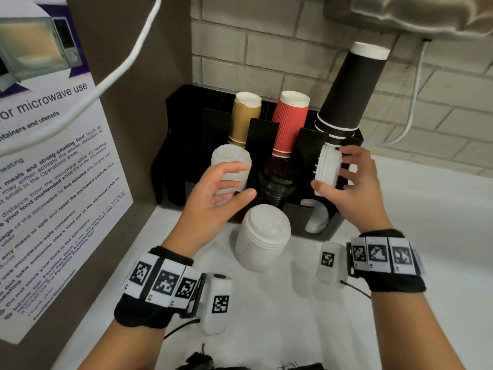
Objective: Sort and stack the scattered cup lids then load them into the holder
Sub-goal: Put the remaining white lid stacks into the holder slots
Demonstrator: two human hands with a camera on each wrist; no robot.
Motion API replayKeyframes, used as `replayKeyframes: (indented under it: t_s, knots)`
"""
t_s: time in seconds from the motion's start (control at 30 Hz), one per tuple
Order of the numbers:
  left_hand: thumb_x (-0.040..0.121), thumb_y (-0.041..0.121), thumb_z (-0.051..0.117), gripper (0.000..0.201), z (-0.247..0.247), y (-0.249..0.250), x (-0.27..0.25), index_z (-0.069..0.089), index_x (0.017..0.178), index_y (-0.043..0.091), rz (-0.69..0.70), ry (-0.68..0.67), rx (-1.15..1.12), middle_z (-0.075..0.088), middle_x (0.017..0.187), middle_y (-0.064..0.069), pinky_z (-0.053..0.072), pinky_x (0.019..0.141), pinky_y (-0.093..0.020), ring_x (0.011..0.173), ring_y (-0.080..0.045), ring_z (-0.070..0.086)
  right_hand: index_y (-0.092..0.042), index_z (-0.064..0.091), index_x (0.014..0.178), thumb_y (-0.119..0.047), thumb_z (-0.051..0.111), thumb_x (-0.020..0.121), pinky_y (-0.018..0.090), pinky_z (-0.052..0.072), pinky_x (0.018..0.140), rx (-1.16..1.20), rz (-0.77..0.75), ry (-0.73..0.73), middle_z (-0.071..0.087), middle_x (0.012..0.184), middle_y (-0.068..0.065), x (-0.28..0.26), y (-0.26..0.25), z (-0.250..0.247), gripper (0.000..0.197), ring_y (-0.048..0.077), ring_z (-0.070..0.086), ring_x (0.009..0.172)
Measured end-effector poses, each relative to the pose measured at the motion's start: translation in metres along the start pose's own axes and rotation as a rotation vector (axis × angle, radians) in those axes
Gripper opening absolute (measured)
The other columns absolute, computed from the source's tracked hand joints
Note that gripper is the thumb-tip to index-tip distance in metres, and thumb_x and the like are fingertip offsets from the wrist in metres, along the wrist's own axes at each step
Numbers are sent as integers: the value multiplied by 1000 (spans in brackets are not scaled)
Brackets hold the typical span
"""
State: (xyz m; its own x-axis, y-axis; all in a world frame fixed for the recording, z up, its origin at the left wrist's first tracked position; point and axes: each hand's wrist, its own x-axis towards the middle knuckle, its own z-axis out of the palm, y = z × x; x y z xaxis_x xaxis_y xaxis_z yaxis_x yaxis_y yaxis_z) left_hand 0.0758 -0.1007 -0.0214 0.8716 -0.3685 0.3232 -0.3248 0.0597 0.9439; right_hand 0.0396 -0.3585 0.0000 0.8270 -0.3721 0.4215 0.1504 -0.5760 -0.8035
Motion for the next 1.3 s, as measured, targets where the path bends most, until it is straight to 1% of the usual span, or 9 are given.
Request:
replayKeyframes:
  t_s: [0.17,0.33,0.53,0.7,0.83,0.97,1.1,1.2,1.3]
  knots:
    - [85,31,69,27,-6,-3,1,60,110,36,26,32,20,56,125,1,48,88,-18,106,-3,60,-25,44,127,-17,84,62,43,41,95,-391,19,-149,37,124,3,15,29,-7,77,29,47,113]
    - [86,27,71,25,-3,-4,0,61,108,33,22,38,12,57,124,0,49,87,-19,103,-3,61,-20,35,125,-23,83,56,41,28,83,-863,13,-385,34,118,1,25,34,7,84,27,51,100]
    - [89,20,68,24,-5,-5,-1,61,106,35,34,48,13,57,124,0,49,85,-21,103,-4,60,-18,36,117,-52,79,57,49,29,91,-1281,-33,-544,29,105,-4,23,45,23,82,18,43,82]
    - [89,15,67,24,-5,-4,-2,62,106,31,32,62,11,57,122,-5,49,85,-21,101,-4,60,-24,42,124,-60,67,63,56,19,100,-1424,-152,-600,50,113,-5,16,54,25,75,20,53,104]
    - [89,12,67,24,-6,-3,-3,62,105,29,22,70,7,56,121,-6,49,86,-21,102,-6,60,-27,43,128,-56,66,64,57,17,102,-1424,-143,-627,52,118,-6,12,50,24,74,20,47,114]
    - [89,11,66,25,-10,-3,-5,62,106,29,22,87,5,56,123,-6,49,85,-19,104,-9,60,-29,41,136,-34,62,81,60,14,108,-1306,-49,-628,47,132,-4,7,39,17,59,18,38,130]
    - [90,11,66,25,-11,-5,-6,62,106,30,20,97,13,56,123,-3,49,84,-18,103,-7,60,-13,57,126,-8,61,84,40,40,96,-573,-78,-238,53,124,8,-9,18,10,42,28,53,115]
    - [90,11,66,25,-10,-7,-7,62,105,31,15,96,5,57,123,-3,48,81,-17,101,-5,61,-18,60,109,-23,75,80,22,47,79,-242,-16,-315,54,111,1,-34,-6,26,34,16,56,102]
    - [90,11,66,25,-8,-7,-10,62,105,31,16,91,6,57,122,-4,48,80,-15,99,-3,60,-23,53,102,-45,80,68,11,40,74,-307,-34,-363,48,103,-7,-52,-17,43,49,4,48,91]
